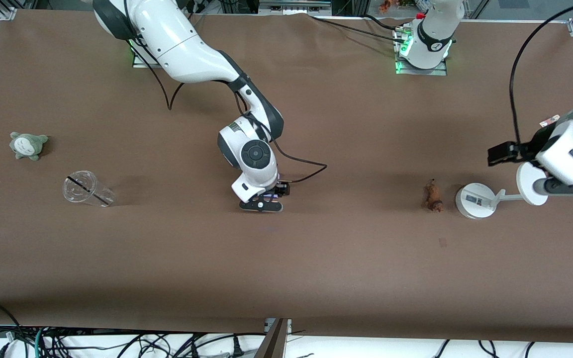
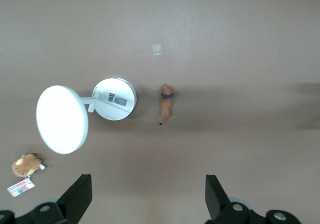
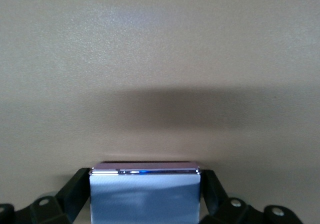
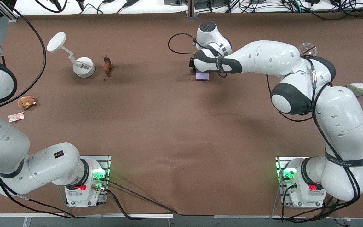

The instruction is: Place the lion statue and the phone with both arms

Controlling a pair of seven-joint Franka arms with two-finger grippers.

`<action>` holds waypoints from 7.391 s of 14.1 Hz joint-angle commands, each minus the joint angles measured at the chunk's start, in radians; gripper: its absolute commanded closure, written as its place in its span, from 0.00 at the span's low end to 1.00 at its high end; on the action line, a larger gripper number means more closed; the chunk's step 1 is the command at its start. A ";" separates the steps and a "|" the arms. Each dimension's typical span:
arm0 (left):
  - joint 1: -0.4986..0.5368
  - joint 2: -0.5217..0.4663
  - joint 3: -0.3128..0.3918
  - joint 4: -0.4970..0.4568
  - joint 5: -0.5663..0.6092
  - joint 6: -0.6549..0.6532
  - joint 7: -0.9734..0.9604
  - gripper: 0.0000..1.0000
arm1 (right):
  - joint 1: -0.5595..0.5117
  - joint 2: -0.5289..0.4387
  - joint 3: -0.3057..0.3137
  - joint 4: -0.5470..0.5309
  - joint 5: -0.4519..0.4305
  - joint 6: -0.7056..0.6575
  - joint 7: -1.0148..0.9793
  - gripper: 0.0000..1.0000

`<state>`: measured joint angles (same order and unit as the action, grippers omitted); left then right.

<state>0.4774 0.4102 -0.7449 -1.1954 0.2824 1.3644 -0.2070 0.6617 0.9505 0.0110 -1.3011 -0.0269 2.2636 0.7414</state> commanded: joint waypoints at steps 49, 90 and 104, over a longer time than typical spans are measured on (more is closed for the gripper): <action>-0.485 -0.384 0.670 -0.428 -0.239 0.167 0.193 0.00 | -0.587 -0.332 -0.029 -0.508 0.079 0.099 -0.921 0.01; -0.487 -0.384 0.664 -0.426 -0.239 0.145 0.202 0.00 | -0.585 -0.907 -0.028 -0.268 0.032 -0.808 -0.787 0.00; -0.487 -0.384 0.664 -0.426 -0.239 0.144 0.204 0.00 | -0.585 -0.868 -0.026 -0.207 0.025 -0.858 -0.790 0.00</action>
<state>-0.0072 0.0213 -0.0821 -1.6411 0.0541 1.5271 -0.0181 0.0828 0.0649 -0.0227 -1.5448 0.0097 1.4318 -0.0535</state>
